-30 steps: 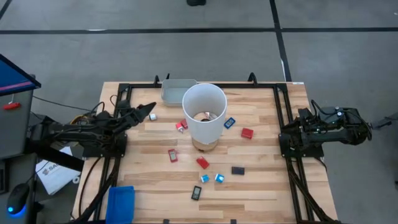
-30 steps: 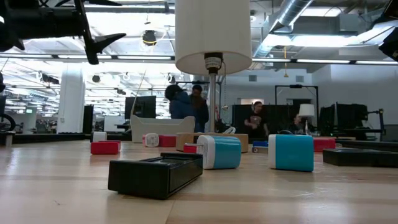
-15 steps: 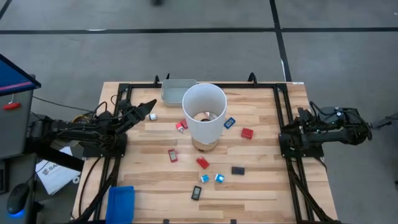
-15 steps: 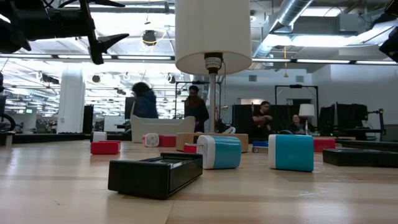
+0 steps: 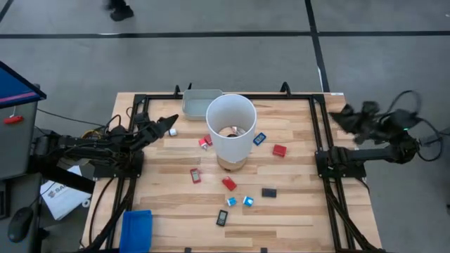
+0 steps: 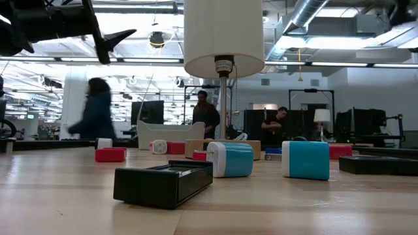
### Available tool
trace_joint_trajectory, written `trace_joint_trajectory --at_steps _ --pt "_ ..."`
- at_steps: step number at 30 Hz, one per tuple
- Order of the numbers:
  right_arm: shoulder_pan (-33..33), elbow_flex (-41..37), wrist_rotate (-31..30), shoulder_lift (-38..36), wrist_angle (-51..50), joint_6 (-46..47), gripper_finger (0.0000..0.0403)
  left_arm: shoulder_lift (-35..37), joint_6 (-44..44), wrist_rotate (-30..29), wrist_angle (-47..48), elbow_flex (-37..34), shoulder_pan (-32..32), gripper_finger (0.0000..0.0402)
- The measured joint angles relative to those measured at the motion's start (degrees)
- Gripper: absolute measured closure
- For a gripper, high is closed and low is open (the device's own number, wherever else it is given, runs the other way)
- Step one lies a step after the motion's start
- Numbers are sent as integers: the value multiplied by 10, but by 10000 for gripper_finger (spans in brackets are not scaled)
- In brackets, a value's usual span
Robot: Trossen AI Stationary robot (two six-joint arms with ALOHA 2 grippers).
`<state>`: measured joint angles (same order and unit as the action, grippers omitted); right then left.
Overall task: Pick & Place Office items
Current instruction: Put the right red charger adapter into the gray bin
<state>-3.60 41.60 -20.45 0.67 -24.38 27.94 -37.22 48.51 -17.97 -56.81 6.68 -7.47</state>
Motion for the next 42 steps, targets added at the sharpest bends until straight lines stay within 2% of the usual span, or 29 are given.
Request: trace_joint_trajectory --at_steps 5,9,13,15,19,25,29,34,39,42 --pt "0 0 -7 4 172 -42 330 1 -1 19 -14 0 0 96" --pt "-1 0 7 26 246 -24 330 1 -1 42 -16 0 0 96" --pt "-1 0 -27 61 329 -47 330 1 -1 75 -27 0 0 96" --pt "-1 0 -30 75 366 -38 330 1 -1 80 -42 0 0 96" --pt "-1 0 -58 101 456 -87 330 1 -13 87 -83 0 0 96" --pt "-1 3 -51 136 528 -118 330 1 -35 92 -142 0 0 96" --pt "-5 40 -20 169 429 -93 330 0 -35 115 -145 18 0 96" --pt "-18 129 -17 232 270 -54 330 -4 -58 159 -110 78 0 96" --pt "-25 283 -92 313 24 -55 335 -3 -98 197 -74 148 0 96" --pt "-23 391 -99 384 -138 -76 336 -3 -113 213 -34 191 0 96"
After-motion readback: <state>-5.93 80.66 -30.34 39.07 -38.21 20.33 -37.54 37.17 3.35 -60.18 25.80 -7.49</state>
